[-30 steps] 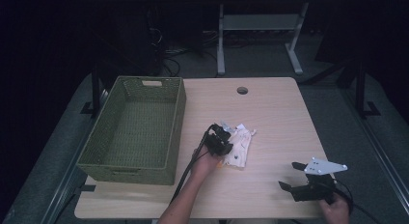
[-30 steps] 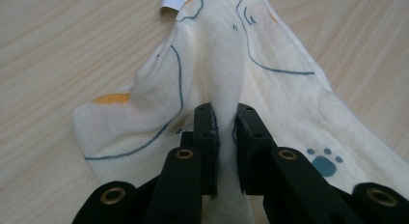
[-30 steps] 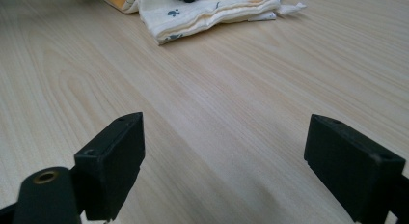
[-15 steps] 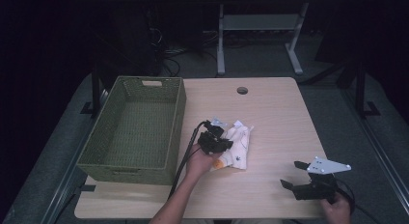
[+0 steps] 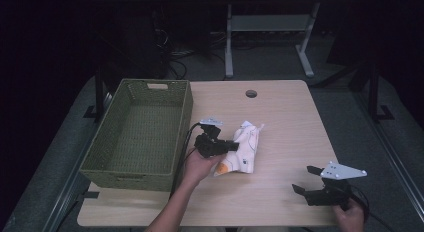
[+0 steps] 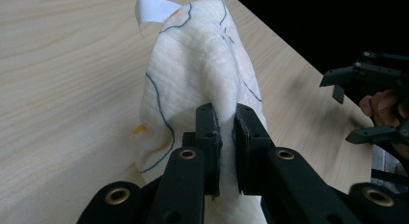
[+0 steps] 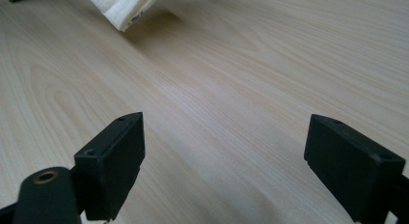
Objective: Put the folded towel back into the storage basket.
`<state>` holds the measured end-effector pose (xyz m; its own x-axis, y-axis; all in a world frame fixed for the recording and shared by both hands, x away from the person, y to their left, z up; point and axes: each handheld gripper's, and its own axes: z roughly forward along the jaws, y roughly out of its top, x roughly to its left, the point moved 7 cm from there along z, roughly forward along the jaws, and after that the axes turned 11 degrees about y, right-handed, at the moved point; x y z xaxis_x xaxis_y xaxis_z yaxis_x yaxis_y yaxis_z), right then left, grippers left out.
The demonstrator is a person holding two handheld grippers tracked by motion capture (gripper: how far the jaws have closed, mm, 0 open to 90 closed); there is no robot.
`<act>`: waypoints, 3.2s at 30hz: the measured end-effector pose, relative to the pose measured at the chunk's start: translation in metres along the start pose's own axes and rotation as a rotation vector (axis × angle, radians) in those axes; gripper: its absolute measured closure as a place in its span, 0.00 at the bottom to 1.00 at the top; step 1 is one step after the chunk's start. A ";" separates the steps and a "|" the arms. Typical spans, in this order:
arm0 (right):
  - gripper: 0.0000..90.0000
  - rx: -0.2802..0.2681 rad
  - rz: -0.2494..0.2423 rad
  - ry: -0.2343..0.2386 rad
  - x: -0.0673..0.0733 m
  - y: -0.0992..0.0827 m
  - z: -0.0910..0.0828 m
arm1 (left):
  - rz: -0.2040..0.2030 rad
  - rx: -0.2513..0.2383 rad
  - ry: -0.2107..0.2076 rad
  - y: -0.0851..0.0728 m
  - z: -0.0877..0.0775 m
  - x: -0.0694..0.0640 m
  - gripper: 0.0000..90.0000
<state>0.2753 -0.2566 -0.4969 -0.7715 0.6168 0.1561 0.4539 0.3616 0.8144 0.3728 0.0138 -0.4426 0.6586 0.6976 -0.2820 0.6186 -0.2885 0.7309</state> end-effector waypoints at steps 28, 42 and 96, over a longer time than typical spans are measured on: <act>0.15 -0.017 0.013 -0.012 -0.003 0.000 -0.005 | -0.126 -0.058 -0.173 0.023 -0.067 0.004 0.91; 0.15 -0.025 0.014 -0.020 -0.004 0.000 -0.006 | -0.153 -0.086 -0.188 0.036 -0.102 0.017 0.91; 0.15 -0.040 0.092 -0.064 -0.018 -0.007 -0.006 | -0.241 -0.114 -0.191 0.050 -0.185 0.079 0.91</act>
<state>0.2835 -0.2744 -0.5022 -0.6967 0.6900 0.1961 0.5024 0.2742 0.8200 0.3762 0.1756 -0.3132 0.5742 0.5983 -0.5588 0.7217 -0.0475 0.6906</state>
